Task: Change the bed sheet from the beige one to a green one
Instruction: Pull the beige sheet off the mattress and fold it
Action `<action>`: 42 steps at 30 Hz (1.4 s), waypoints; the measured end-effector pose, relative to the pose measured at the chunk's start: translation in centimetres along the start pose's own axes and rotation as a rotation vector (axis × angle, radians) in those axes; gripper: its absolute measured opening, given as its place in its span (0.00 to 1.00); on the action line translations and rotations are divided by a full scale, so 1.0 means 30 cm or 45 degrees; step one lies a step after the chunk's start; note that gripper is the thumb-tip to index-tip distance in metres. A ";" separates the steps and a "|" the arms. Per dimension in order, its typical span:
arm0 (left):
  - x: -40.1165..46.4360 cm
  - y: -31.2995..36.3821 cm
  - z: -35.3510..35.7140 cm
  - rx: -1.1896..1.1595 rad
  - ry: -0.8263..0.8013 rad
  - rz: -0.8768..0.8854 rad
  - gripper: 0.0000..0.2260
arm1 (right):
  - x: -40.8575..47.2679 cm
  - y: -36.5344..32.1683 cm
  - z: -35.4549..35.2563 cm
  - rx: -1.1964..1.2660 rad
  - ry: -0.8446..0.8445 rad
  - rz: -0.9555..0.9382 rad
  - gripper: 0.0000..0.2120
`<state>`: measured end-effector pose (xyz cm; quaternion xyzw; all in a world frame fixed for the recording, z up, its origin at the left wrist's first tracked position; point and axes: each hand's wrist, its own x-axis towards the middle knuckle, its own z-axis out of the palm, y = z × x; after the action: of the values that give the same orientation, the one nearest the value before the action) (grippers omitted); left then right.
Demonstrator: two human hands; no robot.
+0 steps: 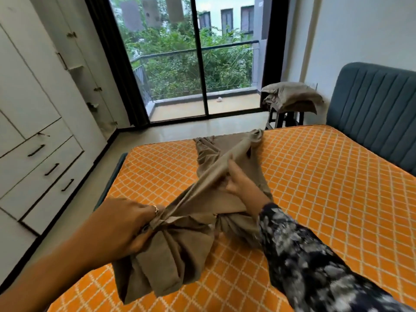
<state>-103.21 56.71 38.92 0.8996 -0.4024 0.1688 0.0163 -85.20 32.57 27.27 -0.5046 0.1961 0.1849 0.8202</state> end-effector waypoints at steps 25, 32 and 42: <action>-0.134 0.519 0.013 -0.659 0.190 -0.194 0.09 | -0.585 0.238 -0.585 -0.536 0.514 -0.290 0.12; -0.402 0.729 -0.086 -0.623 0.252 -0.237 0.11 | -0.874 0.454 -0.587 -0.500 0.443 -0.345 0.18; -0.627 0.907 -0.192 -0.486 0.390 -0.337 0.19 | -1.273 0.743 -0.484 -0.938 0.179 -0.439 0.13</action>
<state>-136.40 52.79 35.48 0.8891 -0.2987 0.2203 0.2679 -131.00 24.90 23.84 -0.8012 0.0850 0.0678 0.5884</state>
